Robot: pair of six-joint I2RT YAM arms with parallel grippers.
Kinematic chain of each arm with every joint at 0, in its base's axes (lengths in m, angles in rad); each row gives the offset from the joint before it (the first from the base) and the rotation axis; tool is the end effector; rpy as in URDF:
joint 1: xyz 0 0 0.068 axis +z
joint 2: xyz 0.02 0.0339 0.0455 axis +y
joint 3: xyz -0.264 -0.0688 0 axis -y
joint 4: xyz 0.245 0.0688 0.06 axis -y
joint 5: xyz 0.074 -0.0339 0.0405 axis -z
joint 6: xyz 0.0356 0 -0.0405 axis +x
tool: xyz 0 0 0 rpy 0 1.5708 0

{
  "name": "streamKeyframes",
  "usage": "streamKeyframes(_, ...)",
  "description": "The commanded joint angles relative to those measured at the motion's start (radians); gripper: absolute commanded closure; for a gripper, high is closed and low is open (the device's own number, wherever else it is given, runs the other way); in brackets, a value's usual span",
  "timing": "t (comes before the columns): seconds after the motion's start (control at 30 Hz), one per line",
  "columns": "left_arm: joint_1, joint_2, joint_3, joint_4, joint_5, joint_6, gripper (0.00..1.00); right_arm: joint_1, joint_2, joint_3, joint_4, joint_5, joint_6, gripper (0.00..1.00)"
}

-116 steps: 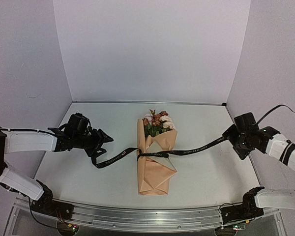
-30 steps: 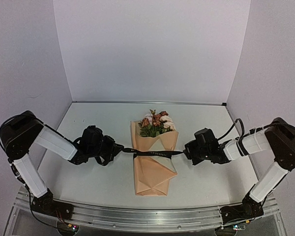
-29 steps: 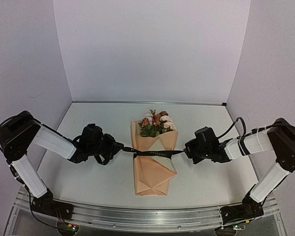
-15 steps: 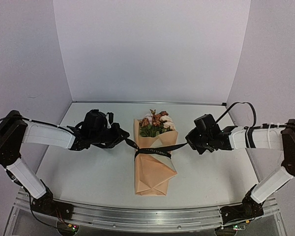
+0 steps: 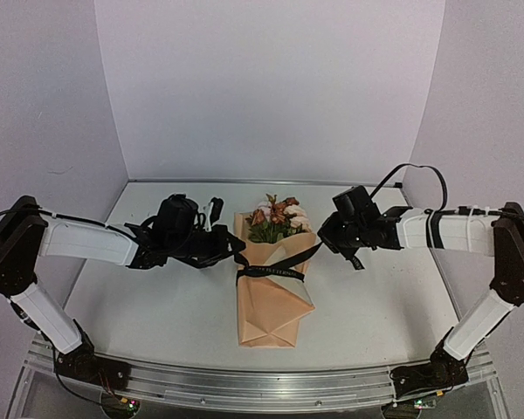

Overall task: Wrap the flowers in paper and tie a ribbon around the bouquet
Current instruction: Tie the ribbon around the folded bouquet.

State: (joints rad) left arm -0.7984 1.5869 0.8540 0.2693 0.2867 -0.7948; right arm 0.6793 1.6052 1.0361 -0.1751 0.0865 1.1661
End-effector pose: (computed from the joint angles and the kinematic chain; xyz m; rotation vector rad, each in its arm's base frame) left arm 0.2323 -0.2529 0.2098 0.2058 2.2605 -1.2273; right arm 0.2729 0.2164 0.2217 0.6384 2.3771 0.7961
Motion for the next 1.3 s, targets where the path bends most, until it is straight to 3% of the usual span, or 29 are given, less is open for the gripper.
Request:
streamKeyframes(0.0,-0.017,0.000,0.070,0.007,0.009,0.069,1.00,0.009,0.023,0.071,-0.034,0.000,-0.044,1.00)
streamKeyframes(0.5,-0.048,-0.007,0.074,-0.001,-0.013,0.145,1.00,0.012,0.166,0.367,-0.177,-0.104,-0.178,1.00)
streamKeyframes(1.27,-0.038,-0.057,0.055,-0.020,-0.135,0.140,1.00,0.111,0.137,0.277,-0.288,-0.051,-0.229,1.00)
